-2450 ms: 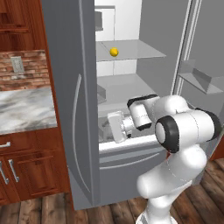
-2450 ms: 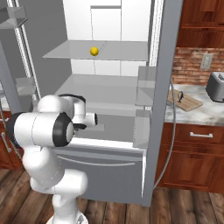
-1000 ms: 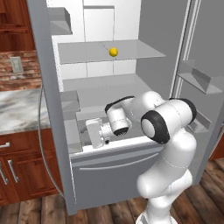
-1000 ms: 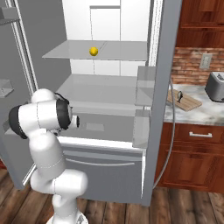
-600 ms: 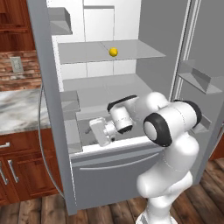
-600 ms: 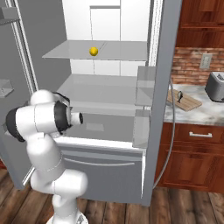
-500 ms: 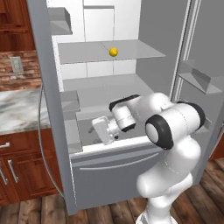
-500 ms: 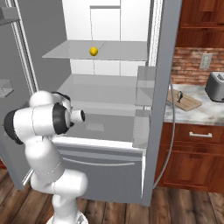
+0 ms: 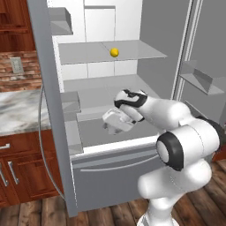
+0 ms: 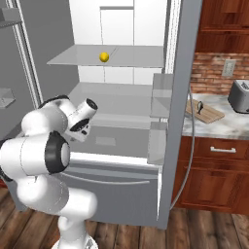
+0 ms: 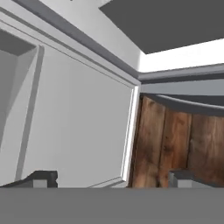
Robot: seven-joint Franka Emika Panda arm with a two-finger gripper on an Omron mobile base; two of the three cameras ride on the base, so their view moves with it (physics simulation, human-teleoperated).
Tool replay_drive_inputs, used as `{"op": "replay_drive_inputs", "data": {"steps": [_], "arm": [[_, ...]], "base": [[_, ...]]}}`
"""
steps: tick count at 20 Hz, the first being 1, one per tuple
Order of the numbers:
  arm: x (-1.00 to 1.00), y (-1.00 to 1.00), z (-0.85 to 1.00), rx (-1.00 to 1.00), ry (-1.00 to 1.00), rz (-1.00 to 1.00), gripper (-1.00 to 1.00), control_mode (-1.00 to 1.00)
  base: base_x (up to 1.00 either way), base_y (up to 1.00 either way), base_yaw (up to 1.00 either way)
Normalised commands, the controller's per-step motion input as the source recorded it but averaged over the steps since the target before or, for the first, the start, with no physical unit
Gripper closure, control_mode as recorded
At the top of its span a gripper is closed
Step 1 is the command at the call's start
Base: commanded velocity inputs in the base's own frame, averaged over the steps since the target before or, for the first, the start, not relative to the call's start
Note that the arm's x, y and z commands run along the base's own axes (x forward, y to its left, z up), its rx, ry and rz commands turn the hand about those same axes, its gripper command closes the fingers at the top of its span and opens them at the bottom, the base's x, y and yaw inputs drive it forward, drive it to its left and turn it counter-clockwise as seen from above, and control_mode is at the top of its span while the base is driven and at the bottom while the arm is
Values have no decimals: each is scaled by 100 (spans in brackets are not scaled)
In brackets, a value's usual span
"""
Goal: Retrieve a lemon from the fridge and place it on the cutting board with the fish.
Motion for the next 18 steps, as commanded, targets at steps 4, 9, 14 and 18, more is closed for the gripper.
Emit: {"op": "replay_drive_inputs", "data": {"steps": [4, 9, 14, 18], "arm": [[-12, -76, 72, -49, -8, 3, -100, -100], [-10, -78, 64, -51, -3, 1, -100, -100], [-44, -51, 53, -35, -1, -11, -100, -100], [-70, -30, 59, -13, -1, -24, -100, -100]], "base": [[0, 0, 0], [0, 0, 0], [0, 0, 0], [0, 0, 0]]}}
